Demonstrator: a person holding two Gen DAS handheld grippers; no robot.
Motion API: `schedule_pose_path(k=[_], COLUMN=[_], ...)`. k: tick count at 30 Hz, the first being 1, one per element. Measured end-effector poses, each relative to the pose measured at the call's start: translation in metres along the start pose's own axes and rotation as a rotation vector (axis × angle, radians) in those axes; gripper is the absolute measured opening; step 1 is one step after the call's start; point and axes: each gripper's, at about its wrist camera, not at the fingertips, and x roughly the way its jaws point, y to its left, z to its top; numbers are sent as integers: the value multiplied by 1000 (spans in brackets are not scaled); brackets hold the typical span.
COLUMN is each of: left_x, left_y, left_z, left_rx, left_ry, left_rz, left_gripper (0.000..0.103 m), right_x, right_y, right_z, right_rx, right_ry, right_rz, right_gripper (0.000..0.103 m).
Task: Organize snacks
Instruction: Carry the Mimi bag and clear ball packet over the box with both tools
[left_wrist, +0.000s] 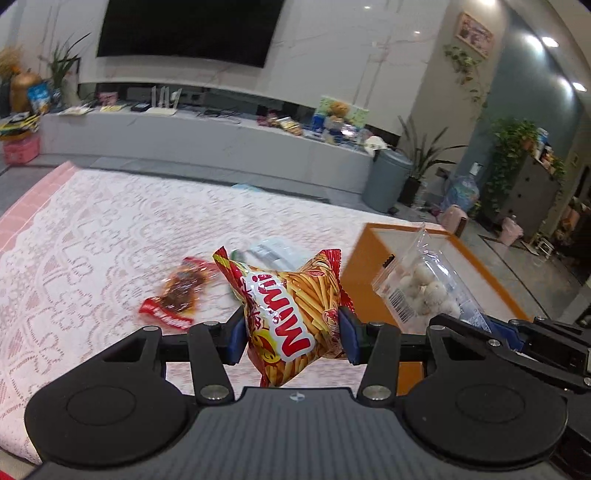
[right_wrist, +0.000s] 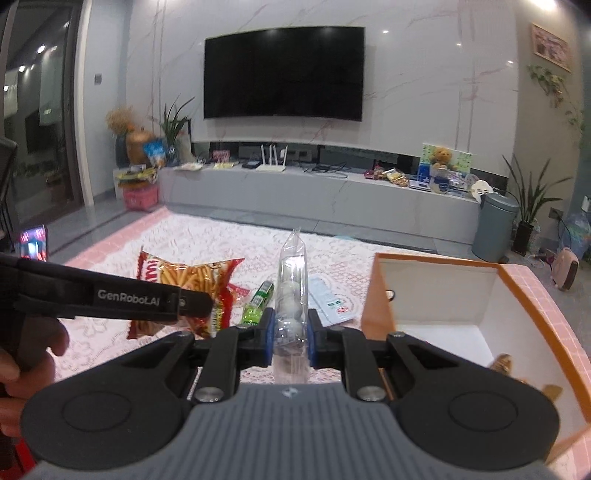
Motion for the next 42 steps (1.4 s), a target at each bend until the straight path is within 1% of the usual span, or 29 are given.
schedule_pose_path(k=[3,7,11,16,20,23,28,32,36,42], left_x=[-3,-2,6,23,42,58,83,99,117,137], left_y=[-18,-45,-67,-102,-129,-147,-170,-185,-188,-181], left_z=[3,6,10,12,14,14,8,1,1,3], left_rx=[34,98,141,236,314,380,478,567,583,592], left_ry=[3,14,37,63,95,127,192,237,278,329], left_rz=[-26,-67,-111,-148,-180,-197,-224,-234,-205,-175], left_gripper=[56,56,56,56,56,56,56,55,55,55], right_x=[-21,-42,-54,-60,-56,-49,-35,-25,-11,5], right_y=[-6,-19,-36,-63,-86,-104,-140,-160,-169,-176], right_z=[-1,-2,-1,1,0,-6,-17,-15,-9,-12], right_rx=[18,16,12,-7,-21,-27,10,40,41,36], right_ry=[-14,-11,11,39,83,145,250,281,318,354], right_rz=[-3,-19,-43,-87,-130,-160,-175,-148,-132,-103], right_gripper=[14,14,14,14,14,14,14,14,14,14])
